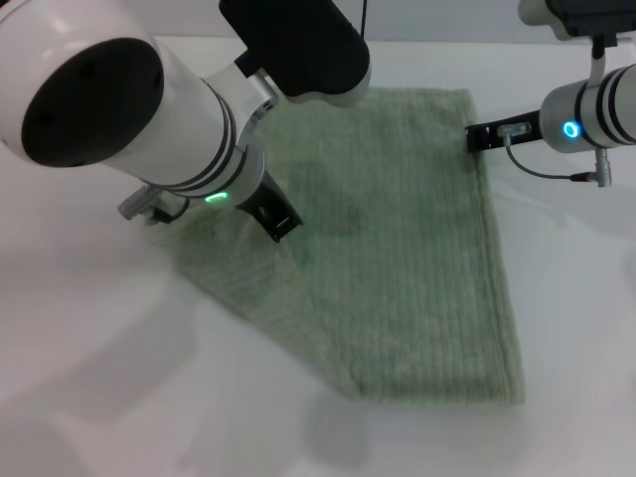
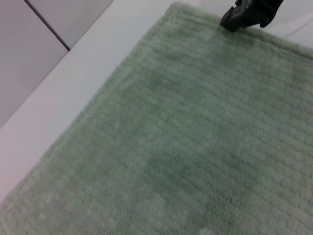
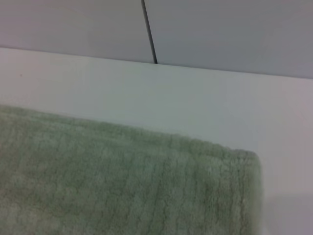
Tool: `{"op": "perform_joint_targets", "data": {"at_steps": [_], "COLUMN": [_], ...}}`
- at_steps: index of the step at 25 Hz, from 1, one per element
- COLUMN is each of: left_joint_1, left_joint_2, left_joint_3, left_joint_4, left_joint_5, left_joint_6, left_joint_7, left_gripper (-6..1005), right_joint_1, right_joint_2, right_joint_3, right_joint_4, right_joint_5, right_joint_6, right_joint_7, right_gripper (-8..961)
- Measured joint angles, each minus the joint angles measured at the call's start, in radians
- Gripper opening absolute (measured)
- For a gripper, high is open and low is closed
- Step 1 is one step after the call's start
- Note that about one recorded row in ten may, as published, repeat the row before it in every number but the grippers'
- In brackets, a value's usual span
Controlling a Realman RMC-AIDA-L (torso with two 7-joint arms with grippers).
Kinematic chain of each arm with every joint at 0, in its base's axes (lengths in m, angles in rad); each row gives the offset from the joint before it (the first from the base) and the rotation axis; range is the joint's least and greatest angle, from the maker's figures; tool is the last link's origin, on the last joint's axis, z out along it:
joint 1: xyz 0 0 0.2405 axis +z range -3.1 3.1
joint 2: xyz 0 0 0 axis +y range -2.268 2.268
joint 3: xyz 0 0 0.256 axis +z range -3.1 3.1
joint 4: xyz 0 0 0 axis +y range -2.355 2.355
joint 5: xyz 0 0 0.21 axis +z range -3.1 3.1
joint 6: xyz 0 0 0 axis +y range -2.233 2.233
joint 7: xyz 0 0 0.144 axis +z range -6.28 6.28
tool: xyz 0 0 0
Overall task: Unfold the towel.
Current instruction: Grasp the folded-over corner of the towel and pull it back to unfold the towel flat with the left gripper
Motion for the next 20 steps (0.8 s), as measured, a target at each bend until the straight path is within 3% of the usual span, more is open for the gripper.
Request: {"op": "perform_joint_targets", "data": {"at_steps": [20], "left_joint_1": [-0.009], "left_joint_2": [0.003], "left_joint_3": [-0.067], "left_joint_4": [-0.034], "left_joint_5": [0.002], "left_joint_6": [-0.126], "left_joint_7": [-0.008], "left_gripper": [15], "right_joint_1": [0.001], "right_joint_2": [0.0], "right_joint_3": [0.0], "right_joint_4": [0.0], "right_joint_5": [-0.003], "right_joint_6": [0.007], "right_joint_7": [0.0], "right_gripper": [0]}}
